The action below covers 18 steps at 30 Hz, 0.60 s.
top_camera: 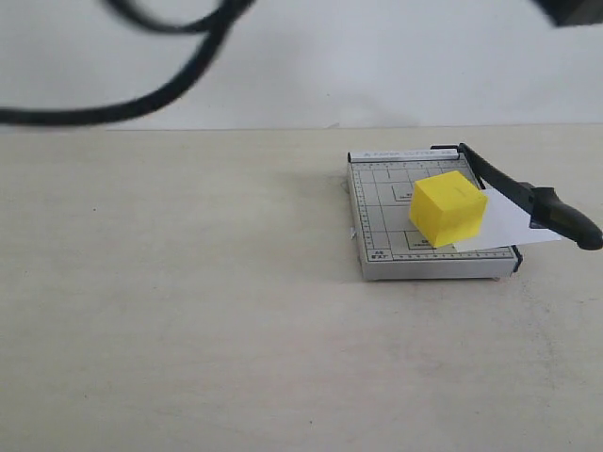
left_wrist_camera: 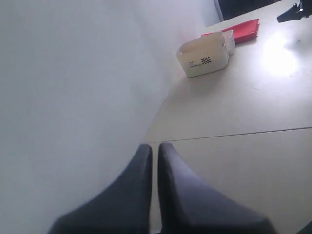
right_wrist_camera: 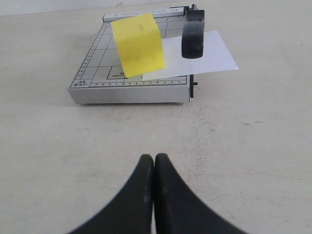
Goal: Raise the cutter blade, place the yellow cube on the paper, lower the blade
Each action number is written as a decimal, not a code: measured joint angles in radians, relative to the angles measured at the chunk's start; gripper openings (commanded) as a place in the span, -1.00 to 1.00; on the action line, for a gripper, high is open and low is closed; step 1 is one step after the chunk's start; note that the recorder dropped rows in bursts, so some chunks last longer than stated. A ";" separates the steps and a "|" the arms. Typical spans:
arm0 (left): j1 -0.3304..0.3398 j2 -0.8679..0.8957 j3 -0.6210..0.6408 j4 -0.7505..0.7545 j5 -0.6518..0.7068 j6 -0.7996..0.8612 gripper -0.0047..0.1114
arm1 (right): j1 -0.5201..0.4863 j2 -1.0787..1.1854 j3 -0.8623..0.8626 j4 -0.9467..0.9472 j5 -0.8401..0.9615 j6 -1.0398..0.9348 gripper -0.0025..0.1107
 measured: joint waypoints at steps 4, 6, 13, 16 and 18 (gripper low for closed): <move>0.000 -0.137 0.159 0.008 -0.045 0.000 -0.84 | 0.000 0.000 0.000 0.000 0.000 0.000 -0.96; 0.021 -0.249 0.263 0.023 -0.051 0.000 -0.84 | 0.000 0.000 0.000 0.000 0.000 0.000 -0.96; 0.153 -0.609 0.546 0.021 0.018 0.000 -0.84 | 0.000 0.000 0.000 0.000 0.000 0.000 -0.96; 0.195 -0.736 0.659 -0.020 0.068 0.000 -0.84 | 0.000 0.000 0.000 0.000 0.000 0.000 -0.96; 0.220 -0.804 0.726 -0.023 0.079 0.000 -0.84 | 0.000 0.000 0.000 0.000 0.000 0.000 -0.96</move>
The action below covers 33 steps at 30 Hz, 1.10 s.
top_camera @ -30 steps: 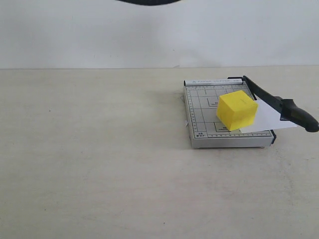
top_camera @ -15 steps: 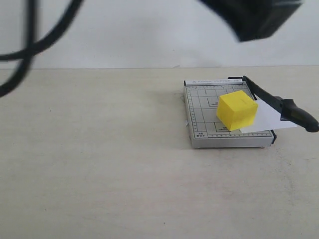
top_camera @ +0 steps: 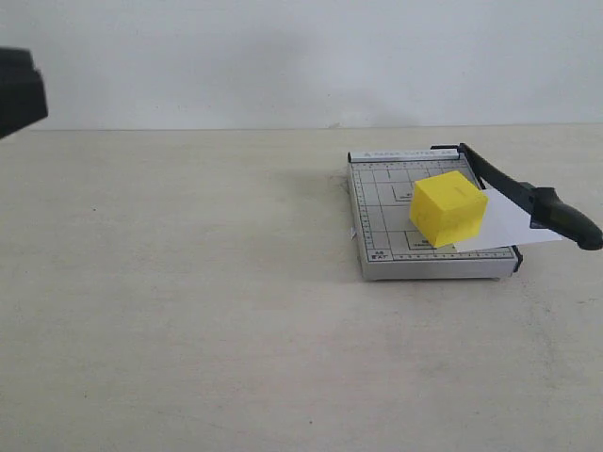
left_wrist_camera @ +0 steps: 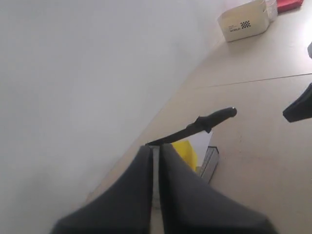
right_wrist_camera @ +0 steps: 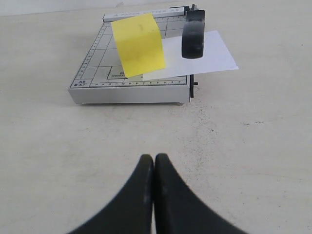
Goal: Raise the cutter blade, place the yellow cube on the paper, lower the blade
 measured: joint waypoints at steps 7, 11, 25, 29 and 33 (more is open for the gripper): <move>0.090 -0.319 0.302 -0.032 0.006 0.000 -0.84 | 0.000 0.000 0.000 0.000 0.000 0.000 -0.96; 0.137 -0.482 0.420 -0.038 0.006 0.000 -0.84 | 0.000 0.000 0.000 0.000 0.000 0.000 -0.96; 0.188 -0.612 0.610 -0.076 -0.001 0.000 -0.84 | 0.000 0.000 0.002 0.000 0.000 0.000 -0.96; 0.193 -0.612 0.617 -0.081 -0.001 0.000 -0.84 | 0.000 0.000 0.004 0.000 0.000 0.000 -0.96; 0.194 -0.612 0.618 -0.083 -0.001 0.000 -0.84 | 0.000 0.000 0.004 0.000 0.000 0.000 -0.96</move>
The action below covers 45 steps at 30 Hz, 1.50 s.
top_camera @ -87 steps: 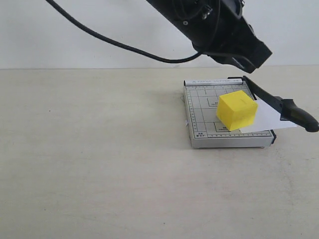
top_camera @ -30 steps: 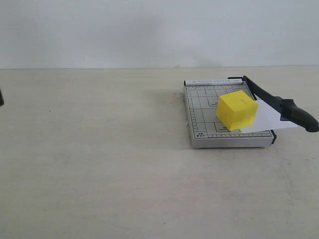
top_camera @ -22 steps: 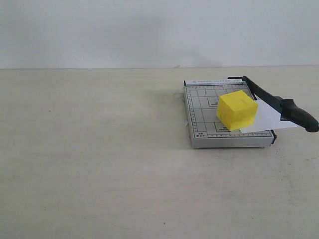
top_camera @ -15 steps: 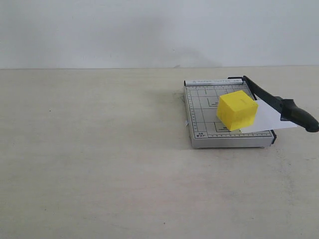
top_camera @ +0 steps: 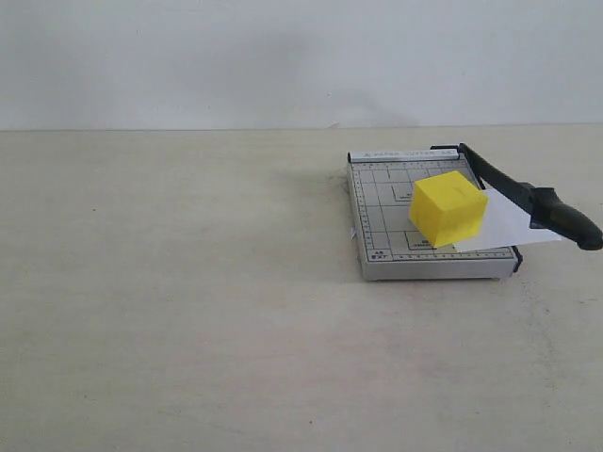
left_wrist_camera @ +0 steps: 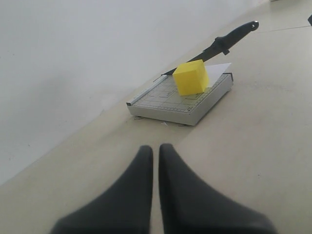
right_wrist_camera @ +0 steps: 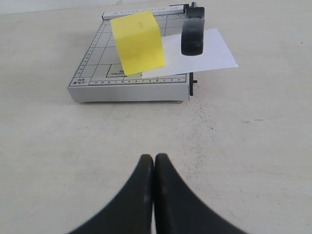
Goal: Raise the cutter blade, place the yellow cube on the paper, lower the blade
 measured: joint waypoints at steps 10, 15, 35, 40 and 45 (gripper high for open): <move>0.000 0.000 0.000 0.000 0.000 0.000 -0.84 | 0.000 0.000 0.000 0.000 0.000 0.000 -0.96; 0.000 0.000 0.000 0.000 0.009 -0.019 -0.84 | 0.000 0.000 0.000 0.000 0.000 0.000 -0.96; 0.000 0.000 0.000 0.000 0.082 -0.051 -0.84 | 0.000 0.000 0.000 0.000 0.000 0.000 -0.96; 0.000 0.000 0.000 0.000 0.082 -0.051 -0.84 | 0.000 0.000 0.000 -0.002 -0.010 0.000 -0.96; 0.000 0.000 0.000 0.000 0.082 -0.051 -0.84 | 0.000 0.000 0.000 0.151 -0.104 0.135 -0.96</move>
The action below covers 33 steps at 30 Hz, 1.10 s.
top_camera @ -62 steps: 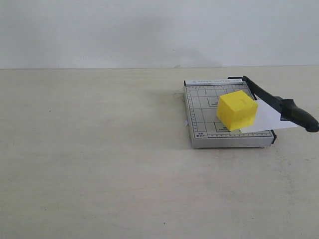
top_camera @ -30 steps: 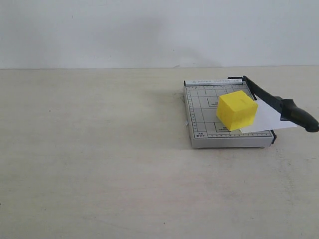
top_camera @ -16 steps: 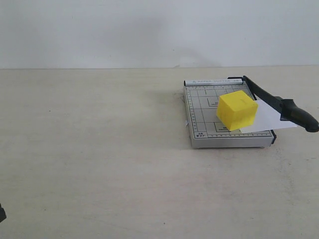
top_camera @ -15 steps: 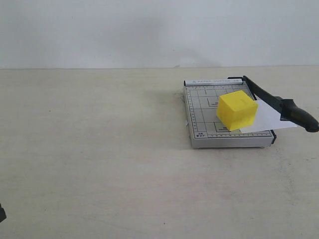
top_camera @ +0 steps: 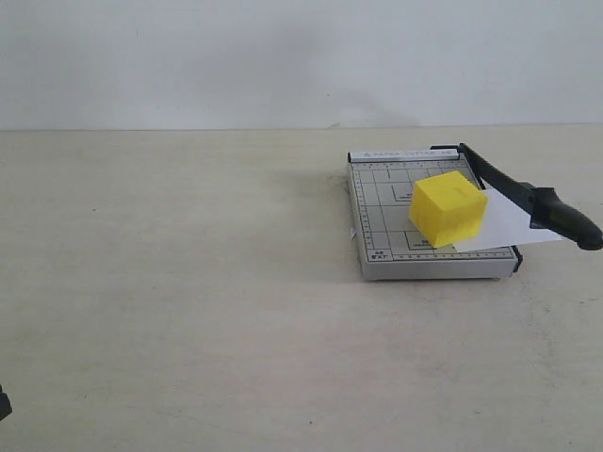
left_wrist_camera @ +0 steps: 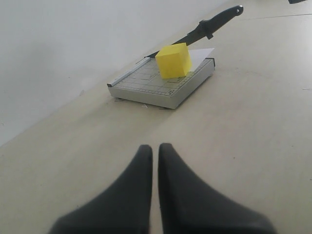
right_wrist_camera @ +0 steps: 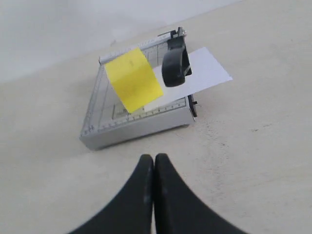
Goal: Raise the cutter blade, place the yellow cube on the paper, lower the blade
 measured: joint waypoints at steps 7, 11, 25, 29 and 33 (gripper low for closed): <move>0.000 0.000 0.000 0.000 0.004 0.000 -0.84 | 0.000 0.000 0.000 0.090 -0.084 0.183 -0.96; 0.014 0.000 0.000 0.000 0.006 0.000 -0.84 | 0.000 0.000 0.000 0.098 -0.091 0.195 -0.96; 0.346 0.000 0.000 0.478 0.028 -0.557 -0.84 | 0.000 0.000 -0.147 0.065 0.081 -0.003 -0.46; 0.361 0.000 0.000 0.692 0.029 -0.920 -0.84 | 0.000 0.000 -0.262 0.002 0.144 -0.057 0.16; 0.374 0.000 0.000 0.735 0.029 -1.045 -0.84 | 0.000 0.042 -0.360 -0.204 0.178 0.050 0.19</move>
